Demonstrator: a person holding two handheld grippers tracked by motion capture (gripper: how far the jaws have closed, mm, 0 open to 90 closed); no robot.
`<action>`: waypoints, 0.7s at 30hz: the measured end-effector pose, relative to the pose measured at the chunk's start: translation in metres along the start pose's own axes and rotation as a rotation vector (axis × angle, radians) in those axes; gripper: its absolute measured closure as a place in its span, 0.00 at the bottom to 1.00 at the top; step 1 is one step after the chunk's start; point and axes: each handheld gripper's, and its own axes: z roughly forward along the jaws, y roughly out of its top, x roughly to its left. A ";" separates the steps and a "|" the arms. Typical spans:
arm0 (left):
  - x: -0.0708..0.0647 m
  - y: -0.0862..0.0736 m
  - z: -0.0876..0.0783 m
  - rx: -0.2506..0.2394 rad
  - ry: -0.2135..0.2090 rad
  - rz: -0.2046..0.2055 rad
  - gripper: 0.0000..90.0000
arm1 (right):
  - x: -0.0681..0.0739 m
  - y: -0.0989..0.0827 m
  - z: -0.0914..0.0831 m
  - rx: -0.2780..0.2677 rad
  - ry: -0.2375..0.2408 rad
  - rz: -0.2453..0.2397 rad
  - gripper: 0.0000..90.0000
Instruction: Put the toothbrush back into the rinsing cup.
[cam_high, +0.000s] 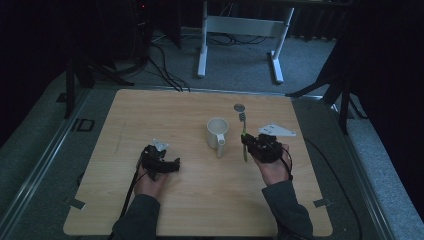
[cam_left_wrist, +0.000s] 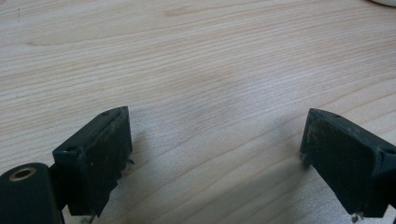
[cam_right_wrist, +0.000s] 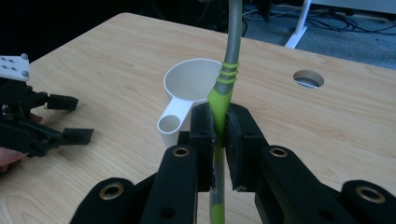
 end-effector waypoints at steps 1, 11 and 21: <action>0.000 0.000 0.000 0.000 0.000 0.000 0.10 | 0.000 0.001 0.000 -0.004 0.000 -0.002 0.91; 0.000 0.000 0.000 0.000 0.000 0.000 0.10 | 0.000 0.004 0.002 -0.037 -0.002 0.007 0.91; 0.000 0.000 0.000 0.000 0.000 0.000 0.10 | 0.000 0.006 0.002 -0.067 -0.006 0.014 0.91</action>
